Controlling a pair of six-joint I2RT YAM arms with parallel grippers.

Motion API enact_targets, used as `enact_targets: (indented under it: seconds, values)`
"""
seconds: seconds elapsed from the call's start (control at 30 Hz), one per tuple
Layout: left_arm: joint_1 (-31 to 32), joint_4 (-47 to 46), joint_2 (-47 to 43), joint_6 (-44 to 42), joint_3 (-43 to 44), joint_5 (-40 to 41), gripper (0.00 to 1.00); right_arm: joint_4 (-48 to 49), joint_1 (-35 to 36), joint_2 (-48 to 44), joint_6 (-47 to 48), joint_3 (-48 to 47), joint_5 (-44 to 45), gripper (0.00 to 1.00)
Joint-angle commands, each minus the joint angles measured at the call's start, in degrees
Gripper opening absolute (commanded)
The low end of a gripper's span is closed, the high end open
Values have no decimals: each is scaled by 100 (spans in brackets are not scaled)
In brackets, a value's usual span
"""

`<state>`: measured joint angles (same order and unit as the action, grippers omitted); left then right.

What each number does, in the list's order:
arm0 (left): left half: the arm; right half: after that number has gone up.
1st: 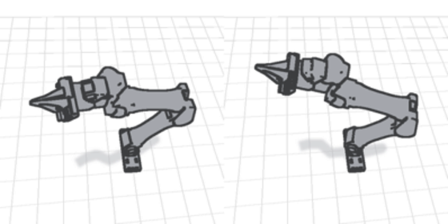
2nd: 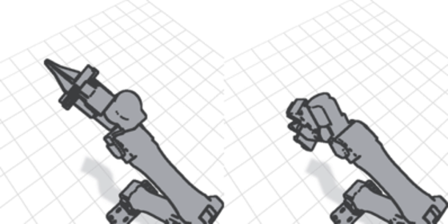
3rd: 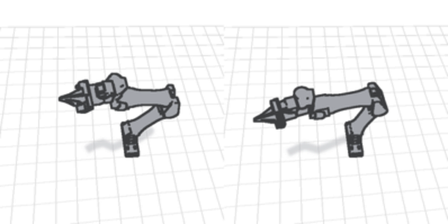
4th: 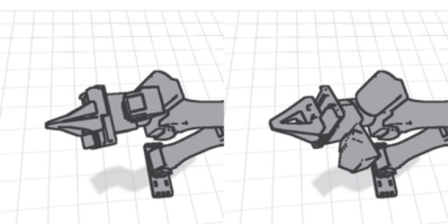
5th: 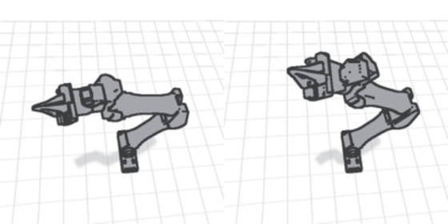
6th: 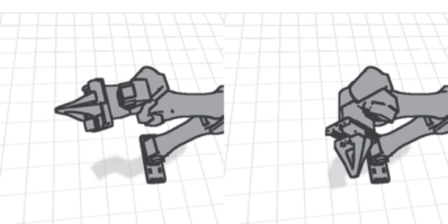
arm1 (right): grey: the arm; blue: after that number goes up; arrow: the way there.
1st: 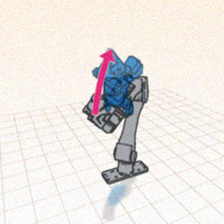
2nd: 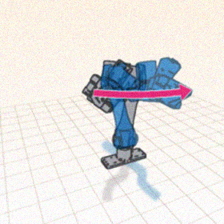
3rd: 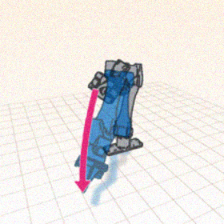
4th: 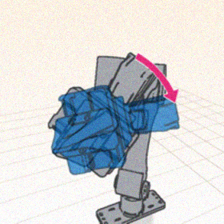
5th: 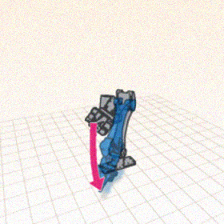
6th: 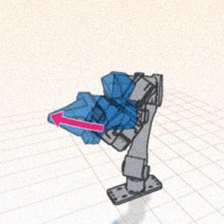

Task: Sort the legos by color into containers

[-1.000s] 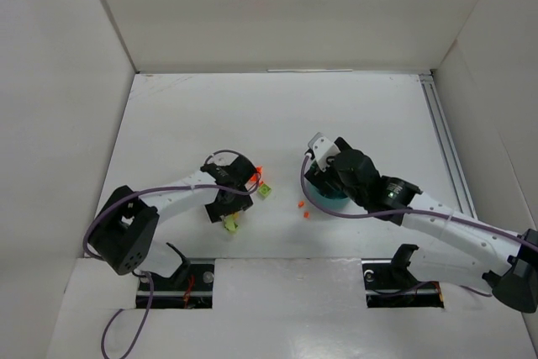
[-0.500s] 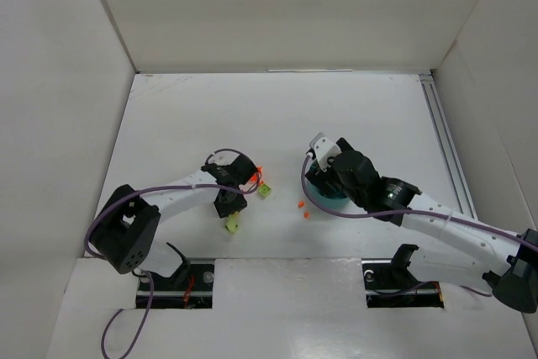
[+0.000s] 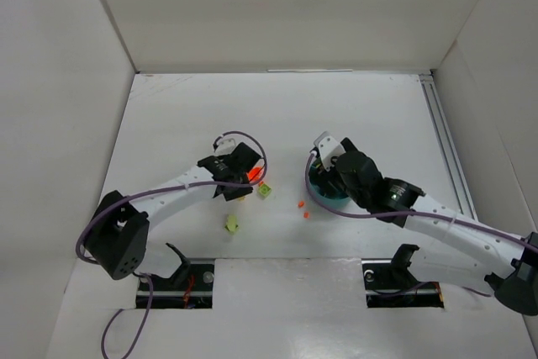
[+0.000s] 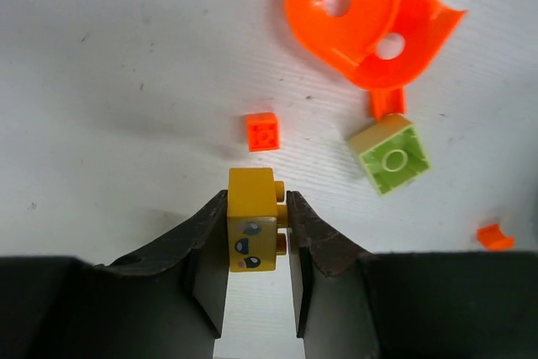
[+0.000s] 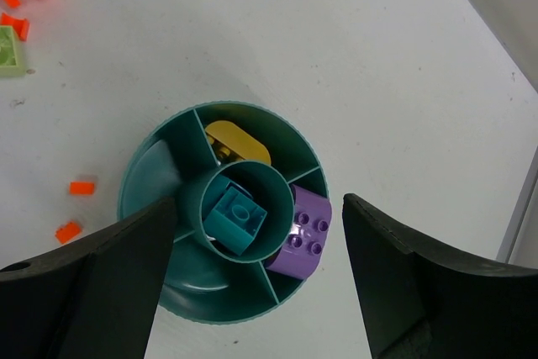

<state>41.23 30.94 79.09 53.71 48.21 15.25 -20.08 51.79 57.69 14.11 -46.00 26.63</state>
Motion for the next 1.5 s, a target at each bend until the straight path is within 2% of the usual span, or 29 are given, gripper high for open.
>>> enact_targets:
  seconds: [0.0, 0.13, 0.27, 0.4, 0.53, 0.67, 0.83, 1.17, 1.3, 1.47]
  values:
    - [200, -210, -262, -484, 408, 154, 20, 12, 7, -179, -136, -14, 184, 85]
    - [420, -640, -403, -1055, 724, 102, 20, -154, -72, -293, -329, -14, 387, 85]
    - [421, -1589, -465, -1889, 997, -590, 20, -479, -625, -469, -532, -67, 255, 86]
    - [421, -2275, -26, -2505, 1594, -1188, 20, -743, -1372, -873, -804, -67, 150, 86]
    - [526, -2460, 712, -3085, 2306, -1761, 20, -875, -1961, -1269, -875, -67, -166, 87]
    - [658, -2277, 1537, -3481, 3018, -1876, 20, -1129, -2339, -1375, -875, -119, -343, 87]
    - [781, -2171, 2022, -3781, 3607, -2306, 20, -1183, -2393, -1261, -875, -120, -343, 87]
    - [947, -1995, 2752, -3956, 4135, -2746, 20, -1183, -2498, -1129, -875, -173, -343, 87]
    - [1001, -1803, 2902, -3956, 4355, -2641, 20, -1130, -2498, -1129, -875, -120, -343, 87]
    - [1001, -1749, 2902, -3895, 4303, -2500, 27, -1130, -2498, -1129, -875, -120, -396, 87]
